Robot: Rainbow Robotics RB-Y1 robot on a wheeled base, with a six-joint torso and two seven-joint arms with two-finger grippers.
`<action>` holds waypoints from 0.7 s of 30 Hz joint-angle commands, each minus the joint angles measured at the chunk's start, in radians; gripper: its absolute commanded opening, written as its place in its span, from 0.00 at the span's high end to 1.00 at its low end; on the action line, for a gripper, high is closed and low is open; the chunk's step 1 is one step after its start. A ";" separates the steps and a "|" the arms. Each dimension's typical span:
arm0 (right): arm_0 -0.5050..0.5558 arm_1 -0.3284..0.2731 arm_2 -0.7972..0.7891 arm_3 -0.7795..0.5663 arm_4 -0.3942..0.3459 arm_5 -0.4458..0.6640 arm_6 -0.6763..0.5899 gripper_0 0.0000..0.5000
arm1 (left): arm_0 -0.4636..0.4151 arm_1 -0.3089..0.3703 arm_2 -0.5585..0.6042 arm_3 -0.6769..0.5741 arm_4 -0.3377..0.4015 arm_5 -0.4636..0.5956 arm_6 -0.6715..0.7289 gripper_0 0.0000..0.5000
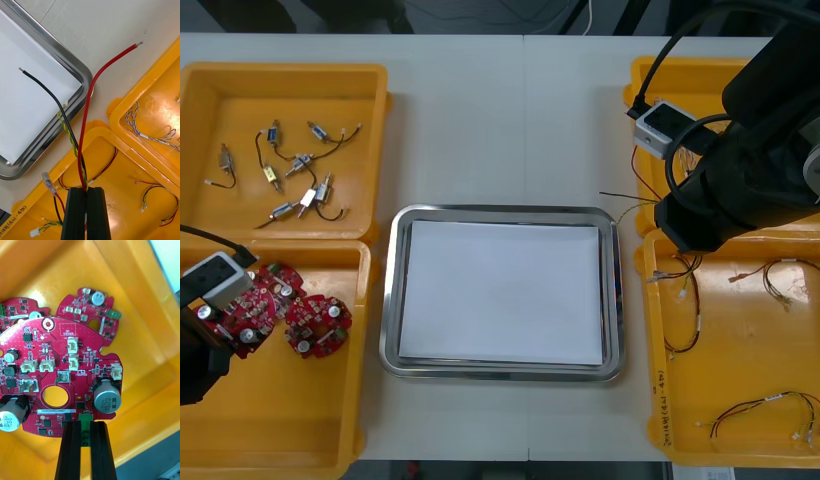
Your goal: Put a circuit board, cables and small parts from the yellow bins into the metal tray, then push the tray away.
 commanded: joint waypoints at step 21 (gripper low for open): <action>-0.030 0.017 0.010 -0.025 0.010 0.004 -0.030 1.00 | -0.447 -0.015 -0.354 -0.101 -0.035 0.101 0.612 1.00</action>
